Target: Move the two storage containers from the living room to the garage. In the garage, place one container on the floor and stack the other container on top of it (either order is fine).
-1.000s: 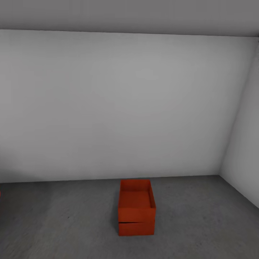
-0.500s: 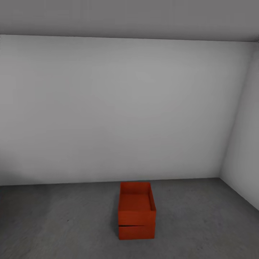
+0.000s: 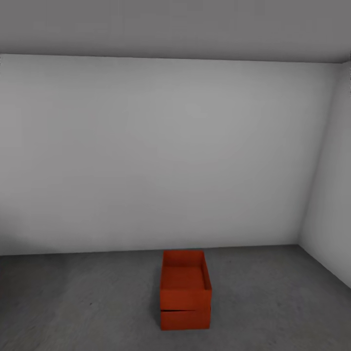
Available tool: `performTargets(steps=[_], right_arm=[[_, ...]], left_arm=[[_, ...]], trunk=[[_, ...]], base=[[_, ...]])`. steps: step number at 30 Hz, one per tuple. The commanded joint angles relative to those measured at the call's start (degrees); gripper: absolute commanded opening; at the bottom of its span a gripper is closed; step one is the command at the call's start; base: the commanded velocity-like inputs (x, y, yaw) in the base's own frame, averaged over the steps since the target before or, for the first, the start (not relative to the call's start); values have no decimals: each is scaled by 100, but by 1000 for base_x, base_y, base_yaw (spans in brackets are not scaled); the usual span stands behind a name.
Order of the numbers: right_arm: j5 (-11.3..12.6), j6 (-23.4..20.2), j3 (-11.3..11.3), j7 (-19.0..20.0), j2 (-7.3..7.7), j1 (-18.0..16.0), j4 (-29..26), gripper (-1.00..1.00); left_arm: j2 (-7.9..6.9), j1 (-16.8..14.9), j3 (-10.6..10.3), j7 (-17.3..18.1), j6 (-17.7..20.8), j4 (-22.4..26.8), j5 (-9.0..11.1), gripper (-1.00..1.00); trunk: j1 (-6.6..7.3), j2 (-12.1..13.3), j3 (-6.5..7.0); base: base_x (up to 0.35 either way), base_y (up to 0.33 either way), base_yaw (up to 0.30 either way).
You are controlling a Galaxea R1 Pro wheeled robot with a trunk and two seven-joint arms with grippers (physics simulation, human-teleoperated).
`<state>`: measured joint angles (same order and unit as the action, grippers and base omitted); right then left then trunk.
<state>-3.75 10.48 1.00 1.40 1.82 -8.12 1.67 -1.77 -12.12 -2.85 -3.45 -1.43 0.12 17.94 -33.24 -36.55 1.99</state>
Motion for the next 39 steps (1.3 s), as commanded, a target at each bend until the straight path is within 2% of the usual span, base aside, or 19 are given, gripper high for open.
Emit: performTargets(steps=[1, 15, 39], right_arm=[[-38, 32, 14, 10, 2, -6, 18, 100], [-50, 39, 14, 10, 4, -6, 18, 100], [-117, 20, -21, 2, 10, -6, 10, 100]], left_arm=[[1, -1, -31, -13, -15, -3, 35, 100], [1, -1, -31, -14, -17, -3, 37, 100], [8, -1, -49, -7, -93, 85, -55, 100]], trunk=[[-1, -2, 9], [-1, -2, 131], [-1, -2, 142]], base=[[0, 0, 0], [0, 0, 0], [0, 0, 0]])
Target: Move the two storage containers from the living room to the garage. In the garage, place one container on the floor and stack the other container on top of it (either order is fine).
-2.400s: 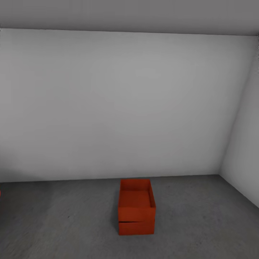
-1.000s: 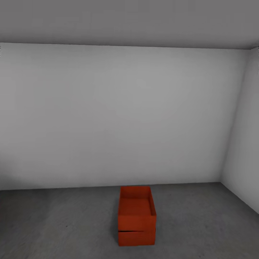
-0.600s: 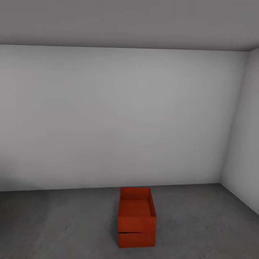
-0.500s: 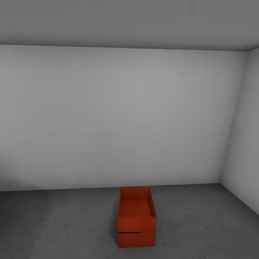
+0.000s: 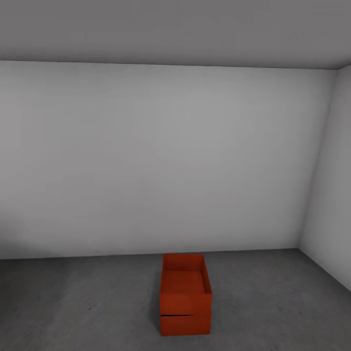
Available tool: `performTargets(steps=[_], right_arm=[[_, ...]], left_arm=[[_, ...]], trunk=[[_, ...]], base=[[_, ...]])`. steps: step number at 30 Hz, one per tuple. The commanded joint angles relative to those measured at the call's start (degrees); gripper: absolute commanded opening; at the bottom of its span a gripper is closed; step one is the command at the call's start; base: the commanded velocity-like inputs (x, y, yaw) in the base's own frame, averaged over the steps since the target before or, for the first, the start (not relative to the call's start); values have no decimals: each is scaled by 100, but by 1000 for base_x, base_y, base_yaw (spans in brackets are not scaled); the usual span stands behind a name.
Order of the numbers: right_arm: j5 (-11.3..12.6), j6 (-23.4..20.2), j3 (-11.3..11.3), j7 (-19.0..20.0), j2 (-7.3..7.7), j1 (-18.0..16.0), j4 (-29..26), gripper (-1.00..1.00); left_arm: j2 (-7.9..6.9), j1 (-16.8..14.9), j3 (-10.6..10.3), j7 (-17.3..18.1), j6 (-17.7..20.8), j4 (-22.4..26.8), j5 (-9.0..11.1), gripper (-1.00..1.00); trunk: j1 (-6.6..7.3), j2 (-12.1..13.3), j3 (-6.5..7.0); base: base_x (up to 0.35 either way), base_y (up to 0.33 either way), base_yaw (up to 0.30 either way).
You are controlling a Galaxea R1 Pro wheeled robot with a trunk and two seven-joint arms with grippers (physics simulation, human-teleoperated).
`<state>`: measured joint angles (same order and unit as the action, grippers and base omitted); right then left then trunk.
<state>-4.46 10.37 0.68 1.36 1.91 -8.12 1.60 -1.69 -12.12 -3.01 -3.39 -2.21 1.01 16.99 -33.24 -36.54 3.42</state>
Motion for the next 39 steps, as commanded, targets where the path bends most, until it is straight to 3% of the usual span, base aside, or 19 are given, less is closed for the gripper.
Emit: performTargets(steps=[1, 39], right_arm=[[-43, 32, 13, 9, 2, -5, 17, 100], [-11, 0, 29, -49, -53, -5, 16, 100]], left_arm=[[1, -1, -33, -12, -16, 2, 40, 100], [-26, -1, -31, -12, -16, 14, 56, 100]], trunk=[[-1, -2, -1], [-1, -2, -1]], base=[[0, 0, 0], [0, 0, 0]])
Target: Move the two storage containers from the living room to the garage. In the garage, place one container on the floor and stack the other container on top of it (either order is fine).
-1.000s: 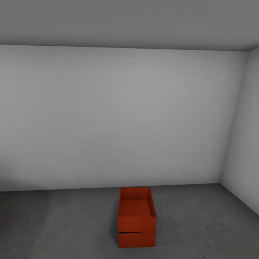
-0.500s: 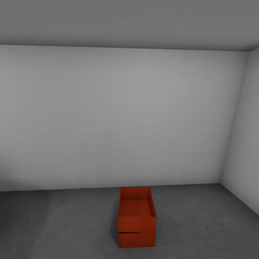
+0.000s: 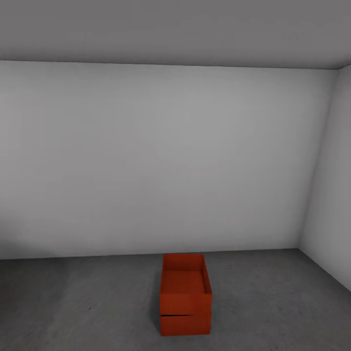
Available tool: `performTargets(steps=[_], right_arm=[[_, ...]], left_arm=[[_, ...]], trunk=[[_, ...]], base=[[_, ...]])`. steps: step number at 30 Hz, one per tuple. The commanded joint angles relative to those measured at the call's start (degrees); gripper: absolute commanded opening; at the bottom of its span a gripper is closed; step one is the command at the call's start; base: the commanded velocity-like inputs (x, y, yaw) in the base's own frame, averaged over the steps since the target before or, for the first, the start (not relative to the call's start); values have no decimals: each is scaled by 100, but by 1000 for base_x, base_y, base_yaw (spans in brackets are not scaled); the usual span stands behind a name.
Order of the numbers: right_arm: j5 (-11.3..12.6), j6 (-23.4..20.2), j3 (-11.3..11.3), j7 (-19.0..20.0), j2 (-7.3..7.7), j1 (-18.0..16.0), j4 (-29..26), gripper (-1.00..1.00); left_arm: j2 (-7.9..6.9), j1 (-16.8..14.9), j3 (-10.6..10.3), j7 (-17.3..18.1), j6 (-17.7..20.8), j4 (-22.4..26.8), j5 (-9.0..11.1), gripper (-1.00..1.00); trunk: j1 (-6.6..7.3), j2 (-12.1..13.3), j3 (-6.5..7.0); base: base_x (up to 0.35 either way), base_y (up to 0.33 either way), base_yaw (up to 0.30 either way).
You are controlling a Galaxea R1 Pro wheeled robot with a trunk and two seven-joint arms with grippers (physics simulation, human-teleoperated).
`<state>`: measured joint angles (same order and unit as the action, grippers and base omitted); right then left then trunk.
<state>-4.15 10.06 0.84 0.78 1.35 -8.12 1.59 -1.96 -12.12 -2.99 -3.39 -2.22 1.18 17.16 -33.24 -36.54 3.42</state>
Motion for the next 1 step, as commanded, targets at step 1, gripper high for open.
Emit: performTargets(steps=[1], right_arm=[[-42, 31, 13, 6, 1, -5, 17, 100]], left_arm=[[1, -1, -32, -12, -16, -4, 39, 100]], trunk=[[-1, -2, -1]], base=[[0, 0, 0]])
